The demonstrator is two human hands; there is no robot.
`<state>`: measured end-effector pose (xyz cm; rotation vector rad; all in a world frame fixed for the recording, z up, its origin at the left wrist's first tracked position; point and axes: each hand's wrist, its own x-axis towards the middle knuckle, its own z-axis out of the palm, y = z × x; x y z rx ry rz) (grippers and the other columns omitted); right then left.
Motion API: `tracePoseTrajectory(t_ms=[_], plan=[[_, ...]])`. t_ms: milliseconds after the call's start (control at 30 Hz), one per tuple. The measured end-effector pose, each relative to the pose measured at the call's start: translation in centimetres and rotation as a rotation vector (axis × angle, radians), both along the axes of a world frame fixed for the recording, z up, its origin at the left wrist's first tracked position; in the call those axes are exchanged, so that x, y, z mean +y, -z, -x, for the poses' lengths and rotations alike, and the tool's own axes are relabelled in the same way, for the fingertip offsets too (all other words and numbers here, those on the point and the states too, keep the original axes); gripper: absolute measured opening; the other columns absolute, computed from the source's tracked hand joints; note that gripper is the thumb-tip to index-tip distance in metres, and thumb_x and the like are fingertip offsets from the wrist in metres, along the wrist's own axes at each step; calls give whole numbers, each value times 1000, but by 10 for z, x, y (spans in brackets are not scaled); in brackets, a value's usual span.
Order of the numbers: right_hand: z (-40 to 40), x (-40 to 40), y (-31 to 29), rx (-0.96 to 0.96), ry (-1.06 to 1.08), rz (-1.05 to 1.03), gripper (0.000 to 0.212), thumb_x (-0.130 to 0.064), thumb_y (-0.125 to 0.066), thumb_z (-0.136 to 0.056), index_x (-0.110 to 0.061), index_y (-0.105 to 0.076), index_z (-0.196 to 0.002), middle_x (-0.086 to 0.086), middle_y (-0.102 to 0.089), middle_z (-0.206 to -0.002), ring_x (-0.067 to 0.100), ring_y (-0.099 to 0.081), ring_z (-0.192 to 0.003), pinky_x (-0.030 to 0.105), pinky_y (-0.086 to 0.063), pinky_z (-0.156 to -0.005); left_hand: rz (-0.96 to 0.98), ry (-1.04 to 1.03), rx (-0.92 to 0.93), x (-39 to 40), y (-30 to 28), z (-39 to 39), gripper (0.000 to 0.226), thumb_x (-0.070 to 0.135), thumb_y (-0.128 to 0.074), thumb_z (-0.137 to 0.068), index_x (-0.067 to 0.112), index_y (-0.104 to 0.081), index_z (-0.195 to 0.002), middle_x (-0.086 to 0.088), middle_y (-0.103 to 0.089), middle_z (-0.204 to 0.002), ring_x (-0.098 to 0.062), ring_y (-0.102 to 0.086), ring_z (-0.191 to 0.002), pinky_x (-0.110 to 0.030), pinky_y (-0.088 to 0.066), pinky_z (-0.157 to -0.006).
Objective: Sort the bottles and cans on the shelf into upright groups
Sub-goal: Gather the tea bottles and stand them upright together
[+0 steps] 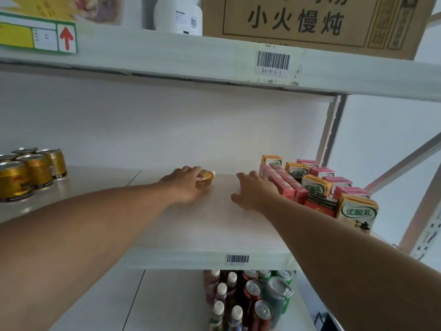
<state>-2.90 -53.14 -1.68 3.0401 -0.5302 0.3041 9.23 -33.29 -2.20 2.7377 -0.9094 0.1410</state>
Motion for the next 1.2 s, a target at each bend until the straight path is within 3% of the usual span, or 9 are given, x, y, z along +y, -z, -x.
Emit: tracePoseTrajectory(t_ms=[167,333,433,567,700,800,933,1100,1200], plan=[[-10,5,5,-48,112,23,51,-40,-62,-96,-18,-57,-142,11,-54,-140,38,-47,-138,45,-50,-100,15,1,-54,-3,16,-11,70,58,-59,-100,36,-34,-162,0,-40,-164,-31,-45,-143,-47,-47,-106],[-19,1,13,-22,196,192,44,-28,-64,-100,-10,-58,-140,14,-62,-136,33,-56,-131,39,-52,-97,9,-48,-32,-5,20,-20,51,58,-47,-107,22,-44,-143,-11,-54,-137,-37,-60,-119,-45,-51,-91],[-23,4,17,14,218,312,42,-27,-67,-100,-7,-60,-136,13,-66,-131,33,-56,-127,38,-50,-100,23,-61,-22,-5,23,-18,49,50,-44,-110,17,-43,-145,-14,-51,-135,-39,-61,-117,-44,-50,-90],[-18,6,12,-12,199,230,44,-23,-66,-96,-10,-57,-137,17,-61,-135,37,-52,-132,40,-49,-101,32,-74,18,5,14,-8,54,52,-53,-105,18,-46,-147,-12,-55,-136,-36,-62,-119,-47,-53,-98],[-6,7,7,-28,140,122,45,-28,-63,-95,-13,-52,-136,16,-57,-132,40,-51,-130,43,-49,-98,-21,-114,11,19,2,5,61,65,-56,-85,18,-43,-122,-7,-64,-110,-25,-64,-89,-38,-50,-68],[4,7,2,-64,67,2,45,-32,-62,-94,-11,-54,-133,17,-56,-129,42,-55,-126,39,-48,-85,-82,-168,-8,24,-5,20,79,87,-49,-77,21,-39,-119,-1,-67,-92,-20,-68,-74,-33,-44,-59],[17,11,-11,-6,9,-137,56,-45,-75,-86,-11,-60,-127,16,-59,-123,36,-62,-114,33,-45,-77,-131,-213,-12,23,-8,35,75,78,-52,-82,19,-40,-127,0,-69,-89,-21,-68,-80,-33,-47,-64],[23,18,-12,186,-44,-188,36,-45,-69,-93,-11,-58,-89,3,-61,-86,26,-64,-89,29,-47,-69,-199,-228,84,24,-17,53,80,70,-63,-81,13,-39,-131,-5,-65,-100,-25,-67,-90,-33,-50,-70],[26,19,-7,133,-49,-133,39,-48,-69,-94,-14,-62,-113,-1,-54,-81,25,-60,-84,29,-48,-66,-250,-221,126,25,-22,61,59,64,-68,-83,12,-65,-112,-4,-69,-94,-22,-69,-83,-29,-49,-66]])
